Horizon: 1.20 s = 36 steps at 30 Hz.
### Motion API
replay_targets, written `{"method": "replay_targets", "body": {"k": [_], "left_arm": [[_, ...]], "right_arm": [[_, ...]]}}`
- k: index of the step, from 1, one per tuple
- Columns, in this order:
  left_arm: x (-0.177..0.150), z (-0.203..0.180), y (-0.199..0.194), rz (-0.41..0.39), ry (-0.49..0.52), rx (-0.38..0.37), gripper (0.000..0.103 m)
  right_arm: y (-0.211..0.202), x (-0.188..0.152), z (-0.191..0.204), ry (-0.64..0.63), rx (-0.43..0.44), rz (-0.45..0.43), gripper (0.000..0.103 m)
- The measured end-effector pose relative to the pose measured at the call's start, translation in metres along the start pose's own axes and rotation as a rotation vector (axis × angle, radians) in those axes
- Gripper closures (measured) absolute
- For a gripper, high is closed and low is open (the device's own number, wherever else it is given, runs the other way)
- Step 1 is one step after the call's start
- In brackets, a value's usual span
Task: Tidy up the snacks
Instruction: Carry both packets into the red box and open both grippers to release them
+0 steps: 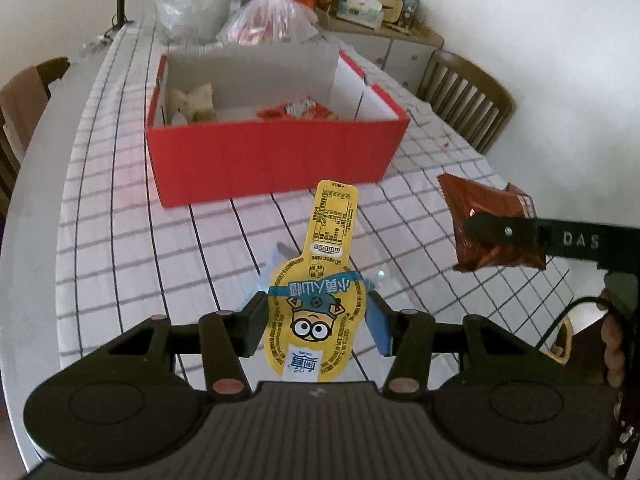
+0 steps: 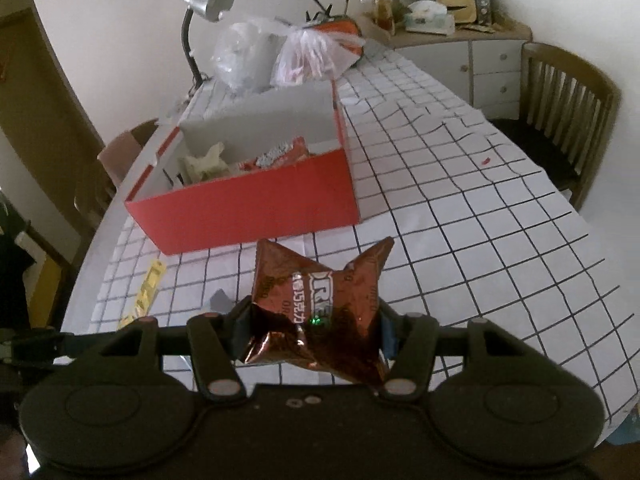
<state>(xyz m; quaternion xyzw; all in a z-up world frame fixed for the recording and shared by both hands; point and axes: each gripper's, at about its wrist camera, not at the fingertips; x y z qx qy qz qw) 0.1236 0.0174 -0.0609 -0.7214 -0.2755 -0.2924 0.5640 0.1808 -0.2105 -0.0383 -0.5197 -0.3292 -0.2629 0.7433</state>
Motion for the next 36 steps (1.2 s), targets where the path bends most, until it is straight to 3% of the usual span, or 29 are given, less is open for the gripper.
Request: {"method": "replay_targets", "body": {"k": [10, 21, 36], "left_arm": [[0.042, 0.009, 0.005, -0.063, 0.008, 0.029, 0.052], [0.105, 0.043, 0.046, -0.112, -0.040, 0.157, 0.052], [0.157, 0.084, 0.142, -0.014, -0.024, 0.281, 0.052]], "right_arm": [[0.007, 0.026, 0.010, -0.015, 0.007, -0.056, 0.045], [0.077, 0.084, 0.025, -0.106, 0.086, -0.056, 0.045], [0.194, 0.123, 0.043, -0.234, 0.106, 0.045, 0.044]]}}
Point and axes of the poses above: each gripper's, at about its wrist camera, not at the fingertips, and y roughly the way its jaws point, z to its left, x to its top, and after that the axes turned 11 degrees about -z, right-handed
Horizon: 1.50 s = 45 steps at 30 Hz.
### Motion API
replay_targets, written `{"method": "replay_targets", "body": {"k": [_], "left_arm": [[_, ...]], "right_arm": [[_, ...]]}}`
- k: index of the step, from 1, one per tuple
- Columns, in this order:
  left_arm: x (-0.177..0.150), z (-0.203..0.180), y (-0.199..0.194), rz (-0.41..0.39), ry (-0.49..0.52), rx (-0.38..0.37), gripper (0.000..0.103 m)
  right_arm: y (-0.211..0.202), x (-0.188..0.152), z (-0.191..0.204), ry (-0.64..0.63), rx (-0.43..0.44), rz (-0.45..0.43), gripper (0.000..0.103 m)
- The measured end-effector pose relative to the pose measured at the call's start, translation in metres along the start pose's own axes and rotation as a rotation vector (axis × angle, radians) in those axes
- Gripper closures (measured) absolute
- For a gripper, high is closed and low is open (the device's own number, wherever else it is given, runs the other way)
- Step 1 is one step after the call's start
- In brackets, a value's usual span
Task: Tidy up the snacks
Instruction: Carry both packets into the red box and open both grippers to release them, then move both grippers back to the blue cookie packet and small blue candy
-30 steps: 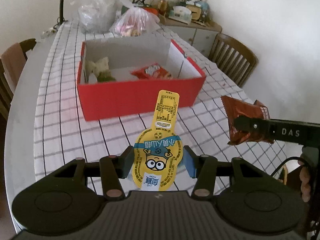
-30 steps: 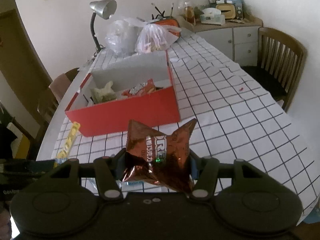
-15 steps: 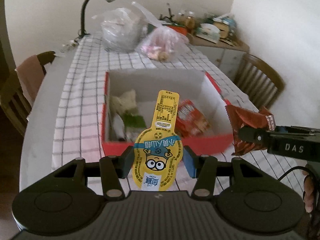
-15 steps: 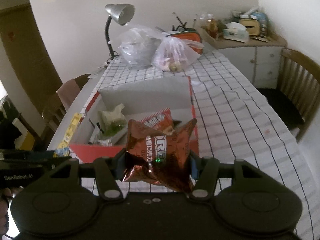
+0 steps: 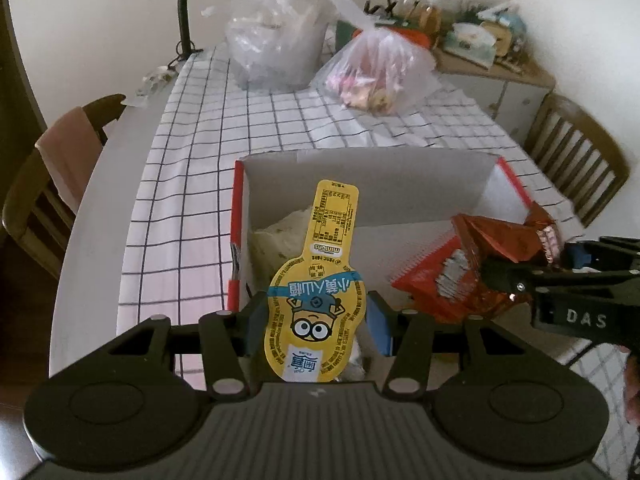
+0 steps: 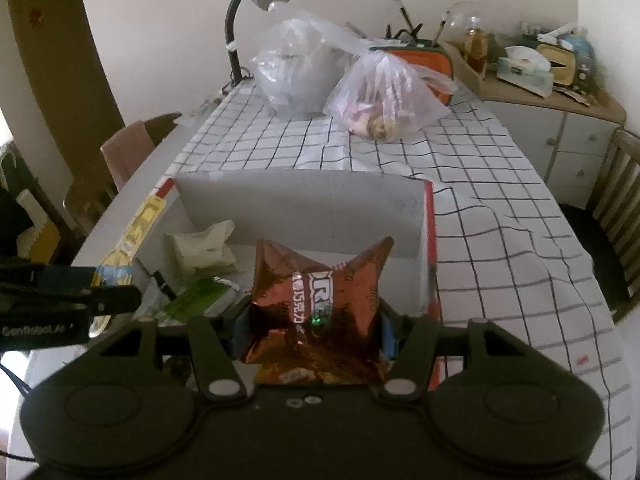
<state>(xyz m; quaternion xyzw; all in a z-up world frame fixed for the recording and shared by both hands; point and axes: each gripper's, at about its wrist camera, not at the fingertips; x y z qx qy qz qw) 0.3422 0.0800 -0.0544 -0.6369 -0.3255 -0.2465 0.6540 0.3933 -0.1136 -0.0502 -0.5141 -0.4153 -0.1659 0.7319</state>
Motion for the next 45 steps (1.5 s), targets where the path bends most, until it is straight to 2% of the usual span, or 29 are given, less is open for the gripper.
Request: {"method": "replay_targets", "body": {"k": [9, 12, 18, 20, 26, 31, 37, 45], "left_arm": [[0.000, -0.008, 0.039, 0.081, 0.058, 0.026, 0.052], [-0.002, -0.010, 0.048, 0.112, 0.073, 0.033, 0.051], [-0.005, -0.013, 0.045, 0.110, 0.092, 0.021, 0.050], [-0.004, -0.012, 0.042, 0.102, 0.086, 0.016, 0.048], [-0.004, -0.010, 0.022, 0.068, 0.069, -0.005, 0.042], [-0.008, -0.008, -0.001, 0.035, 0.063, -0.023, 0.041], [-0.016, -0.002, -0.035, -0.014, 0.044, -0.038, 0.035], [-0.025, 0.004, -0.078, -0.084, 0.012, -0.083, 0.028]], "right_arm": [[0.033, -0.006, 0.000, -0.034, 0.004, 0.060, 0.043], [0.034, -0.008, 0.001, -0.039, 0.006, 0.066, 0.039], [0.029, -0.008, 0.003, -0.048, 0.000, 0.063, 0.031], [0.025, -0.008, 0.004, -0.047, -0.002, 0.058, 0.026], [0.006, -0.010, 0.008, -0.041, 0.003, 0.040, 0.021], [-0.016, -0.012, 0.014, -0.035, 0.010, 0.002, 0.013], [-0.048, -0.016, 0.023, -0.026, 0.030, -0.051, 0.004], [-0.085, -0.021, 0.036, -0.019, 0.058, -0.099, 0.000]]}}
Point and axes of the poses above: each gripper's, at about its wrist camera, not at the fingertips, and y roughly the way its jaws point, z to its left, x to its top, and after that the axes turned 11 degrees about -z, right-handed
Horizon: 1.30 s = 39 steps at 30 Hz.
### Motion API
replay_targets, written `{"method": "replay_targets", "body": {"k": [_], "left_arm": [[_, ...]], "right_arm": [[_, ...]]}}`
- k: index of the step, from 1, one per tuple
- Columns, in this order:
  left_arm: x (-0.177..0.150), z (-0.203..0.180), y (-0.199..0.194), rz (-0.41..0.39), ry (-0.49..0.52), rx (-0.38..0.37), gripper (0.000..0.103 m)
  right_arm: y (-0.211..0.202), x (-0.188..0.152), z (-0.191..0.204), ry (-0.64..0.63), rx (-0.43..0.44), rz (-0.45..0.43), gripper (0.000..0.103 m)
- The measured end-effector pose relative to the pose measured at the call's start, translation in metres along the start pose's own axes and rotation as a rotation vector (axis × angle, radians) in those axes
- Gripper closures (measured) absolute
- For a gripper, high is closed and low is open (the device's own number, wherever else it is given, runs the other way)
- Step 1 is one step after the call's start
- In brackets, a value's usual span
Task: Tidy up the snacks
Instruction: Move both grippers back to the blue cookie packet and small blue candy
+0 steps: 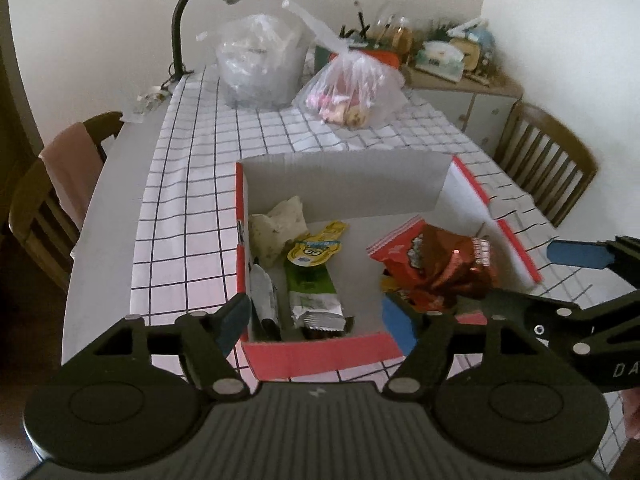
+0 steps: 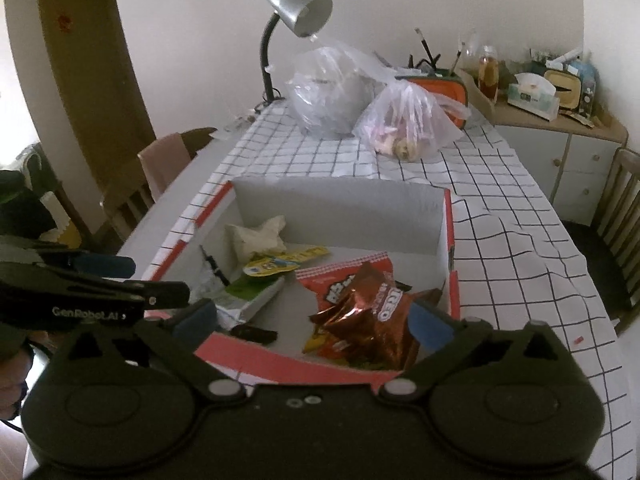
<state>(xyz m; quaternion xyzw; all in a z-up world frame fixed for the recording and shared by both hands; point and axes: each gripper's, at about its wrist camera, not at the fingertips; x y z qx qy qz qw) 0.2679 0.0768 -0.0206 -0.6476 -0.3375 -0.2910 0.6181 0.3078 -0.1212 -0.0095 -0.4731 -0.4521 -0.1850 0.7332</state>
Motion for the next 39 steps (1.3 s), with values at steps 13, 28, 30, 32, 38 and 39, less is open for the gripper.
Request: {"method": "replay_targets", "body": {"k": [13, 28, 30, 32, 38, 39], "left_arm": [[-0.026, 0.005, -0.055, -0.044, -0.010, -0.069, 0.025], [-0.092, -0.013, -0.051, 0.086, 0.048, -0.134, 0.025], [-0.100, -0.019, -0.048, 0.108, 0.067, -0.161, 0.025], [-0.107, -0.024, -0.042, 0.132, 0.088, -0.178, 0.025], [-0.127, -0.039, -0.019, 0.223, 0.121, -0.211, 0.025], [-0.129, -0.041, -0.014, 0.237, 0.127, -0.212, 0.025]], "right_arm": [[-0.047, -0.023, 0.020, -0.039, 0.031, 0.002, 0.000], [-0.051, -0.093, 0.035, -0.206, 0.057, 0.161, 0.002], [-0.048, -0.102, 0.036, -0.239, 0.084, 0.186, 0.004], [-0.043, -0.108, 0.037, -0.277, 0.110, 0.211, 0.009], [-0.026, -0.128, 0.036, -0.361, 0.181, 0.294, 0.028], [-0.024, -0.131, 0.036, -0.376, 0.196, 0.306, 0.030]]}}
Point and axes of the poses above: each gripper's, at about its wrist camera, not at the fingertips, and y roughly the way its jaws point, z to its left, x to its top, and after that the axes turned 11 degrees about -z, right-handed
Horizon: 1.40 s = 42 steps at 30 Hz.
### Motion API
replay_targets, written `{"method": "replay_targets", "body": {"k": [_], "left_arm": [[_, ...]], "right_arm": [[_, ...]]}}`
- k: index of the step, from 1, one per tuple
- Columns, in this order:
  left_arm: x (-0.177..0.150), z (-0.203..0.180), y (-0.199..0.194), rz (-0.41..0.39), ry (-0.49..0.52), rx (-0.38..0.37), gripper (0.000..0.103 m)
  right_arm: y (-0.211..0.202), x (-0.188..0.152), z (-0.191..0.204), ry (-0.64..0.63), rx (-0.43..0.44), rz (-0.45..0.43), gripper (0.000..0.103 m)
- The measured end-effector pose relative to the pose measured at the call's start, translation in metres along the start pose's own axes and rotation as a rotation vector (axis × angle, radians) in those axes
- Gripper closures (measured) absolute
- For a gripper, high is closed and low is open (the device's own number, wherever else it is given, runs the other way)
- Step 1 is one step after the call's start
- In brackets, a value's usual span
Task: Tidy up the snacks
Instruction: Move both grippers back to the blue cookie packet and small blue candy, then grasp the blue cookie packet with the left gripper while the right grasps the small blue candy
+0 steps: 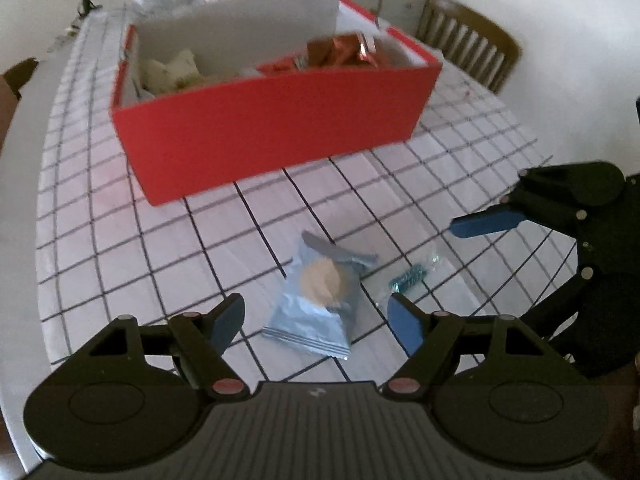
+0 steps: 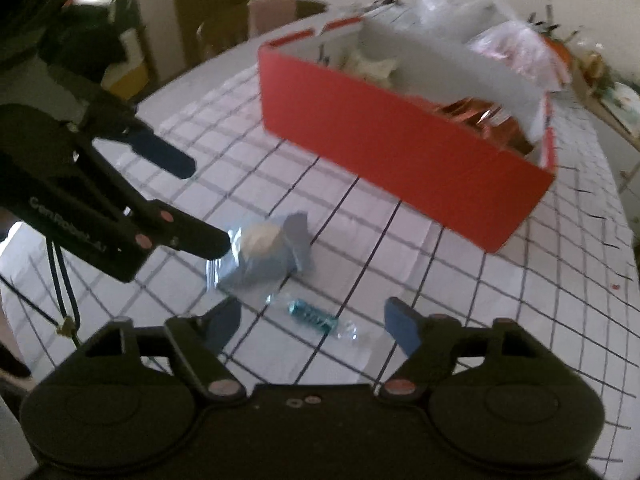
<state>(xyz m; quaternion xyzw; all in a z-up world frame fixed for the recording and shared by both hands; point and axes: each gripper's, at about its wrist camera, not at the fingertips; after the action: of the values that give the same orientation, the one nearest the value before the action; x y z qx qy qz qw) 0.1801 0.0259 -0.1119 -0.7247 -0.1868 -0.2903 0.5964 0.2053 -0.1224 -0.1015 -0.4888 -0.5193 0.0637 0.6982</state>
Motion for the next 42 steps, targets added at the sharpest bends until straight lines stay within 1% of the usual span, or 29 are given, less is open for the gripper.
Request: {"method": "replay_targets", "body": {"k": [3, 4, 5, 9, 11, 12, 15, 16, 17, 18, 19, 20, 21, 23, 27, 35, 42], "left_arm": [[0.000, -0.001, 0.015, 0.033, -0.002, 0.001, 0.025], [0.001, 0.000, 0.020, 0.043, -0.006, 0.005, 0.025], [0.002, 0.000, 0.024, 0.052, -0.011, 0.004, 0.025], [0.004, 0.002, 0.040, 0.087, -0.022, -0.001, 0.025], [0.006, 0.001, 0.046, 0.102, -0.021, 0.006, 0.025], [0.006, 0.001, 0.049, 0.108, -0.019, 0.006, 0.025], [0.006, -0.004, 0.054, 0.107, 0.003, 0.022, 0.027], [0.006, -0.006, 0.055, 0.105, 0.014, 0.031, 0.028], [0.006, -0.007, 0.055, 0.104, 0.020, 0.039, 0.032], [0.007, -0.009, 0.056, 0.103, 0.029, 0.051, 0.039], [0.007, -0.011, 0.055, 0.099, 0.039, 0.064, 0.043], [0.007, -0.011, 0.055, 0.096, 0.042, 0.074, 0.051], [0.007, -0.011, 0.055, 0.094, 0.043, 0.087, 0.054], [0.007, -0.013, 0.054, 0.088, 0.043, 0.096, 0.056], [0.005, -0.013, 0.052, 0.078, 0.023, 0.114, 0.056], [0.002, -0.006, 0.044, 0.066, -0.031, 0.147, 0.056], [0.002, -0.005, 0.026, 0.031, -0.074, 0.165, 0.056]], "right_arm": [[0.011, -0.003, 0.000, -0.060, 0.023, 0.028, 0.038], [0.015, -0.003, 0.000, -0.074, 0.034, 0.032, 0.046], [0.017, -0.003, -0.001, -0.080, 0.043, 0.037, 0.049], [0.028, -0.002, -0.010, -0.103, 0.091, 0.053, 0.057], [0.031, -0.004, -0.014, -0.105, 0.113, 0.064, 0.067], [0.030, -0.005, -0.016, -0.102, 0.126, 0.059, 0.067], [0.030, -0.005, -0.019, -0.106, 0.139, 0.050, 0.073], [0.030, -0.005, -0.020, -0.107, 0.139, 0.049, 0.078], [0.029, -0.005, -0.022, -0.103, 0.137, 0.049, 0.084], [0.029, -0.005, -0.023, -0.097, 0.134, 0.048, 0.087], [0.029, -0.006, -0.024, -0.088, 0.132, 0.046, 0.089], [0.027, -0.007, -0.025, -0.081, 0.124, 0.042, 0.091], [0.026, -0.009, -0.025, -0.072, 0.117, 0.036, 0.091], [0.024, -0.011, -0.024, -0.050, 0.100, 0.027, 0.091], [0.020, -0.015, -0.022, 0.019, 0.059, 0.011, 0.092], [0.016, -0.021, -0.025, 0.196, -0.028, -0.016, 0.092], [0.003, -0.021, -0.024, 0.271, -0.070, -0.056, 0.092]]}}
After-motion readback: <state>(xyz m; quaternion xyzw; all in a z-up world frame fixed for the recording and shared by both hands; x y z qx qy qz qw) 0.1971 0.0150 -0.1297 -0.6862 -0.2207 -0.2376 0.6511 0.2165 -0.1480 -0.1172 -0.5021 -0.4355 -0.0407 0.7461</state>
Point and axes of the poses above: each gripper's, at about its wrist camera, not at the fingertips, and y roughly the way its jaws point, z to its left, x to its top, and after that the axes turned 11 degrees about -z, right-handed
